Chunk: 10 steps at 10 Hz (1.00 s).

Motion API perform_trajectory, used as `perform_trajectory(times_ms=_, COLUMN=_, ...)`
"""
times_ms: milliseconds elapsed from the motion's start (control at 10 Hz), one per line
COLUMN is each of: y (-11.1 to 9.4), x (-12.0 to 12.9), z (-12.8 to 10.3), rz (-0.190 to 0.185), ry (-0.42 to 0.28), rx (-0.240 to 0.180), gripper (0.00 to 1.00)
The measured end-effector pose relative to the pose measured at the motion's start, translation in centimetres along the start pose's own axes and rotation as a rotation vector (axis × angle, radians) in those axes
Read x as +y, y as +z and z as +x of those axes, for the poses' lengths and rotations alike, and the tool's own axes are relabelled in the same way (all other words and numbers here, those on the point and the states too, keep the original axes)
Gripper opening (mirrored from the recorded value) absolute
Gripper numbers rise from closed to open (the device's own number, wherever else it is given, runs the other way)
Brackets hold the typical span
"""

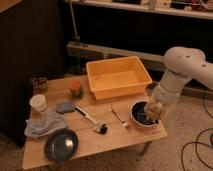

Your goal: Place eraser in purple bowl

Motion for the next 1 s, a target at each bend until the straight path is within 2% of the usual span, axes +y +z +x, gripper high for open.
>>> perform_trajectory(times_ms=200, y=4.0, x=-1.9, z=-1.7, rz=0.011, ry=0.028, rx=0.022, gripper=0.0)
perform_trajectory(times_ms=400, y=5.7, x=-1.6, z=-2.6, rz=0.032, ry=0.012, rx=0.007, gripper=0.0)
perform_trajectory(times_ms=600, y=4.8, x=1.5, z=-2.4, rz=0.055, ry=-0.012, rx=-0.047, gripper=0.0)
perform_trajectory(times_ms=800, y=1.8, x=5.0, z=-1.4, rz=0.066, ry=-0.05, rx=-0.088, gripper=0.0)
perform_trajectory(times_ms=1000, y=0.1, x=9.4, z=0.2, rz=0.075, ry=-0.104, rx=-0.101, gripper=0.0)
